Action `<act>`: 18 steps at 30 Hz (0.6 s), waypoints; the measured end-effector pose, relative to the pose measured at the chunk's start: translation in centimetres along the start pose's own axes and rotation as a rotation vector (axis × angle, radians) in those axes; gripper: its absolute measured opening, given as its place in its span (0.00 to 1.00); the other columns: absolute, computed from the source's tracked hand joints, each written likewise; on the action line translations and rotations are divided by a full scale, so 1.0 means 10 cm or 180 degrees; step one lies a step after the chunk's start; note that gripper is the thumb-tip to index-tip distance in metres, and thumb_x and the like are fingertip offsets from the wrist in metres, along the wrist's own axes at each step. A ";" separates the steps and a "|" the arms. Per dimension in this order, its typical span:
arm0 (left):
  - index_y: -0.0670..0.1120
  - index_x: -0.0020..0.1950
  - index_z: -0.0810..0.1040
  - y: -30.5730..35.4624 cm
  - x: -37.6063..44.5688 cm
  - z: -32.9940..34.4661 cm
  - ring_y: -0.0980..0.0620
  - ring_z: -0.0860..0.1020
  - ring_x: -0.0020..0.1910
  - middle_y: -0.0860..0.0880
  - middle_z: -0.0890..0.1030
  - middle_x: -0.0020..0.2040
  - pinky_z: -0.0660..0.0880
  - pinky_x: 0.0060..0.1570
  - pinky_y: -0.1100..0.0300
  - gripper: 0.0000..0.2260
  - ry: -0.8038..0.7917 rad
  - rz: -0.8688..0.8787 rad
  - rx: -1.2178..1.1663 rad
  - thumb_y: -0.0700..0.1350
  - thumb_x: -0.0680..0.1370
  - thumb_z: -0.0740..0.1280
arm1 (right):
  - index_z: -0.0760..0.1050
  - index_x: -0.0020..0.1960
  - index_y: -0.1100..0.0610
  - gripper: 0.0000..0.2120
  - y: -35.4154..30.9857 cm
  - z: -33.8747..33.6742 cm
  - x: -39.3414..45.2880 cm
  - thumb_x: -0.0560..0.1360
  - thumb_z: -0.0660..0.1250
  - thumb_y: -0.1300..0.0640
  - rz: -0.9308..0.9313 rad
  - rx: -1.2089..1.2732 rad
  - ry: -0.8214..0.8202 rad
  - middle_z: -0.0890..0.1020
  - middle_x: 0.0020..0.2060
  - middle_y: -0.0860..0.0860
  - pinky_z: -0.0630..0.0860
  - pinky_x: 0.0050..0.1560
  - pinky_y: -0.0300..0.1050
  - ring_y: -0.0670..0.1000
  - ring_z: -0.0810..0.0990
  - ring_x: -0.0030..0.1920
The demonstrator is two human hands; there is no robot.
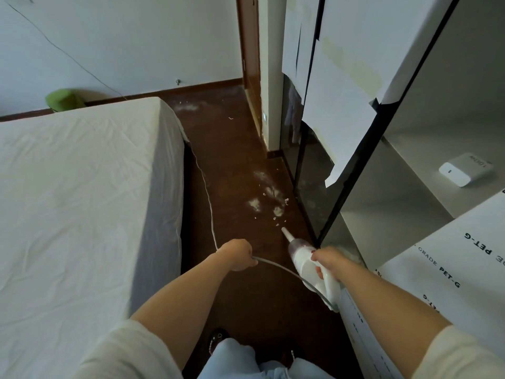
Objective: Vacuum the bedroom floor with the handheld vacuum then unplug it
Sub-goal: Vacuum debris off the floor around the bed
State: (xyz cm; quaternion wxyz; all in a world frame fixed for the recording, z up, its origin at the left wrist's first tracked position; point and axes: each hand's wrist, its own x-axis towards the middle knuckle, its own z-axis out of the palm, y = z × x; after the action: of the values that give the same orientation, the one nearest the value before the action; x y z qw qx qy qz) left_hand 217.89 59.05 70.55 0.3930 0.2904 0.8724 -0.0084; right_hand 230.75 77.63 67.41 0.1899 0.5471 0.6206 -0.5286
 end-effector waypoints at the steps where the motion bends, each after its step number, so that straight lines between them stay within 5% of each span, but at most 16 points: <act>1: 0.43 0.55 0.77 -0.02 -0.01 0.01 0.48 0.77 0.53 0.46 0.79 0.54 0.73 0.49 0.58 0.13 -0.0006 -0.0022 -0.0035 0.52 0.78 0.64 | 0.69 0.68 0.64 0.18 -0.01 0.01 0.01 0.79 0.61 0.61 0.0000 -0.0034 0.0009 0.75 0.49 0.60 0.72 0.30 0.41 0.51 0.74 0.35; 4: 0.44 0.56 0.77 -0.06 -0.03 0.04 0.48 0.77 0.53 0.46 0.79 0.54 0.74 0.51 0.58 0.13 -0.0047 -0.0058 -0.0119 0.51 0.78 0.64 | 0.68 0.68 0.65 0.19 -0.05 0.04 0.01 0.80 0.61 0.60 0.0028 -0.0028 0.0017 0.76 0.51 0.61 0.75 0.36 0.44 0.53 0.75 0.37; 8: 0.44 0.58 0.77 -0.10 -0.04 0.04 0.48 0.77 0.54 0.46 0.79 0.55 0.74 0.52 0.58 0.14 -0.0085 -0.0082 -0.0152 0.51 0.79 0.64 | 0.68 0.68 0.65 0.19 -0.10 0.07 0.00 0.78 0.63 0.61 0.0069 -0.0013 0.0012 0.77 0.58 0.63 0.74 0.64 0.53 0.59 0.78 0.58; 16: 0.43 0.56 0.78 -0.27 -0.04 -0.06 0.48 0.78 0.53 0.46 0.79 0.54 0.74 0.50 0.58 0.13 -0.0035 -0.0044 -0.0092 0.51 0.79 0.63 | 0.68 0.68 0.64 0.19 -0.20 0.23 0.06 0.78 0.63 0.64 0.0053 0.0222 -0.0122 0.76 0.38 0.57 0.76 0.47 0.46 0.52 0.76 0.37; 18: 0.43 0.56 0.78 -0.31 -0.04 -0.09 0.47 0.77 0.54 0.46 0.79 0.54 0.74 0.51 0.58 0.14 -0.0061 -0.0031 -0.0053 0.51 0.78 0.64 | 0.68 0.67 0.65 0.19 -0.22 0.28 0.07 0.78 0.63 0.63 0.0091 0.0143 -0.0070 0.75 0.37 0.57 0.76 0.50 0.47 0.51 0.75 0.35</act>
State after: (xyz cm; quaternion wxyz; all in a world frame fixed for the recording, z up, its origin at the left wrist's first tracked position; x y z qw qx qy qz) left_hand 215.91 56.52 70.75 0.4037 0.2828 0.8701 -0.0059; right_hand 227.60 75.93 66.81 0.1920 0.5542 0.5986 -0.5456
